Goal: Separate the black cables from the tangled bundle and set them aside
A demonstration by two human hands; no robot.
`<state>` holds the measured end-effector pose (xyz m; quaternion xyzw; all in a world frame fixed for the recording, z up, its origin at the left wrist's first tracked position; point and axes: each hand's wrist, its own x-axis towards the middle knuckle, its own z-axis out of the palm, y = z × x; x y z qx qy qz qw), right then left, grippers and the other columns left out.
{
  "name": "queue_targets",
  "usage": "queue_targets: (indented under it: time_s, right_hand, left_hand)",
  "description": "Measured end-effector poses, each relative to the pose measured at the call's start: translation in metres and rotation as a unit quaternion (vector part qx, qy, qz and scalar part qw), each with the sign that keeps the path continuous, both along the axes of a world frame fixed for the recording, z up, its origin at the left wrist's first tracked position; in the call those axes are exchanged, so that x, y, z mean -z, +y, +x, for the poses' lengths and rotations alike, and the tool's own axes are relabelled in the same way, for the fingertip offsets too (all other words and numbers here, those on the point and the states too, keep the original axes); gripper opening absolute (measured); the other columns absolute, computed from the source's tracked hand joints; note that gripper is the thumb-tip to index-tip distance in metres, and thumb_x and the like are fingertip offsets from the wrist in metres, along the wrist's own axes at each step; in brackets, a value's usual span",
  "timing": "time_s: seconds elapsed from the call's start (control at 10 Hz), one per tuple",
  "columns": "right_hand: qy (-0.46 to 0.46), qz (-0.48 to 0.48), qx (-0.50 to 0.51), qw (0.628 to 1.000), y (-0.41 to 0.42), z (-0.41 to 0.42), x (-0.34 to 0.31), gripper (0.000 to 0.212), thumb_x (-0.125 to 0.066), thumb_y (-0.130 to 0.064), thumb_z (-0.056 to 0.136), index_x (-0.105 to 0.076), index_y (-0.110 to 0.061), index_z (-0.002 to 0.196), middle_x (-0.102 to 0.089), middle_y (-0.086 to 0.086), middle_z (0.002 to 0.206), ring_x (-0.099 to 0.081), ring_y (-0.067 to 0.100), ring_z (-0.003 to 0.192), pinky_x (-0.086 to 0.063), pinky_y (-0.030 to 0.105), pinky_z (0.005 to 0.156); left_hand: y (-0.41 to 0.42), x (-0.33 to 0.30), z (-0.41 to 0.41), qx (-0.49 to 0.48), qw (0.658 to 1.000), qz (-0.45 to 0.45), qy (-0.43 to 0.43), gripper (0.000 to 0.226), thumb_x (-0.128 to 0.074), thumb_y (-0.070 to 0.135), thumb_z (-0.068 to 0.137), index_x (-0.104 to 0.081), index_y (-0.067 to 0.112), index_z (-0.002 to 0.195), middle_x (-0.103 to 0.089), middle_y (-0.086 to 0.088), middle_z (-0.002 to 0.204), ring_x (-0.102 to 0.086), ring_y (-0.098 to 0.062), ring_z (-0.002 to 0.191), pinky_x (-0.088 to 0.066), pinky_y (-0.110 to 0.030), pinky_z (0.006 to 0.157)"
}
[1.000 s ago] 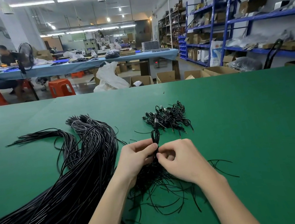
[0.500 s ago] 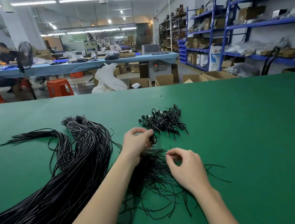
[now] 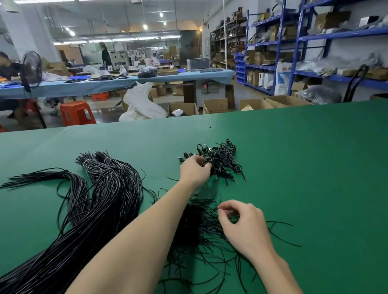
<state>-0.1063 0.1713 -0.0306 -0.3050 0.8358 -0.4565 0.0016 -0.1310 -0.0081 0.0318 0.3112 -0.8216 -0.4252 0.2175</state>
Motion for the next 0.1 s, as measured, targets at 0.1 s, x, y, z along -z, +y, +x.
queue_targets:
  time_s: [0.1]
  right_hand:
    - [0.001, -0.014, 0.003, 1.000, -0.0007, 0.0006, 0.0003, 0.009, -0.063, -0.033, 0.095, -0.072, -0.035, 0.095, -0.069, -0.018, 0.089, -0.062, 0.000, 0.095, -0.054, 0.026, 0.080]
  left_hand:
    - [0.0047, 0.0027, 0.0120, -0.007, 0.999, -0.022, 0.026, 0.024, -0.062, 0.026, 0.097, -0.066, 0.010, 0.114, -0.069, -0.006, 0.114, -0.062, -0.021, 0.108, -0.050, -0.032, 0.095]
